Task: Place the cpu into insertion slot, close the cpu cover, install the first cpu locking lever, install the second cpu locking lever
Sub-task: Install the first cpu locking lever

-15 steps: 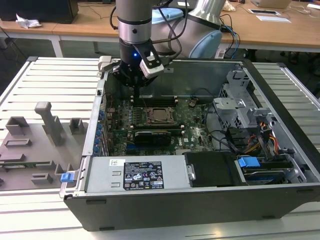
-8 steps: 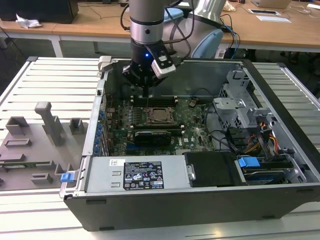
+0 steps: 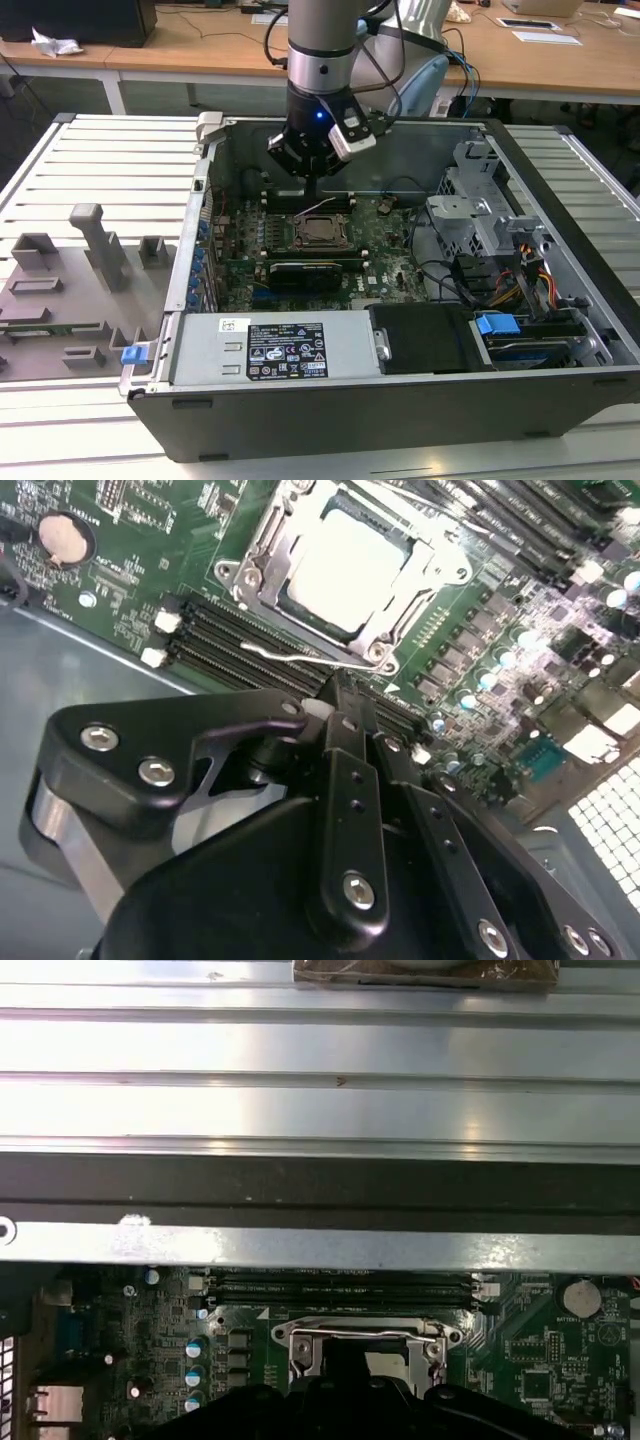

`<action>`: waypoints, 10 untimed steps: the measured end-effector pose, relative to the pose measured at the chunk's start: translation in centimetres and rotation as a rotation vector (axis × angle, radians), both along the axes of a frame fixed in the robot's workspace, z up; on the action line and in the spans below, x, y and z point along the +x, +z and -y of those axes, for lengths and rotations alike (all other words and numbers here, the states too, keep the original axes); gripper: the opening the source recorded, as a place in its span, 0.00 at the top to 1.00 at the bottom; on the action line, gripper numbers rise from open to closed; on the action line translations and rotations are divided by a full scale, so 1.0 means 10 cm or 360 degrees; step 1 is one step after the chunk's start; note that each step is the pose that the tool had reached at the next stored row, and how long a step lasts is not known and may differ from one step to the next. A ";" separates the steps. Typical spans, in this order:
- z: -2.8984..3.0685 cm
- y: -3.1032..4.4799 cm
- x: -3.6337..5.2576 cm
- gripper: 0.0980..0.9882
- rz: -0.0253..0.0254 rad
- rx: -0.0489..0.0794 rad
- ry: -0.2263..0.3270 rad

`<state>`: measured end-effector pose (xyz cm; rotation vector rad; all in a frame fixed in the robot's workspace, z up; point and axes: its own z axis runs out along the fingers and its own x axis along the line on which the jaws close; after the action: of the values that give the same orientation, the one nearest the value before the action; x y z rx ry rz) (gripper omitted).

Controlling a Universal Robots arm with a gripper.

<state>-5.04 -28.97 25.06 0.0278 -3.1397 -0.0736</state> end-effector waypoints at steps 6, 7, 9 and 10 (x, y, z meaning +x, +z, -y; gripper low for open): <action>-0.010 -0.078 0.052 0.99 0.00001 0.0003 -0.0011; -0.010 -0.084 0.055 0.99 0.00001 0.0004 -0.0011; -0.027 -0.120 0.068 0.99 0.00000 0.0005 -0.0011; -0.033 -0.132 0.073 0.99 -0.00001 0.0005 -0.0011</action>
<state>-4.31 -28.63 23.74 0.0172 -3.1398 -0.0786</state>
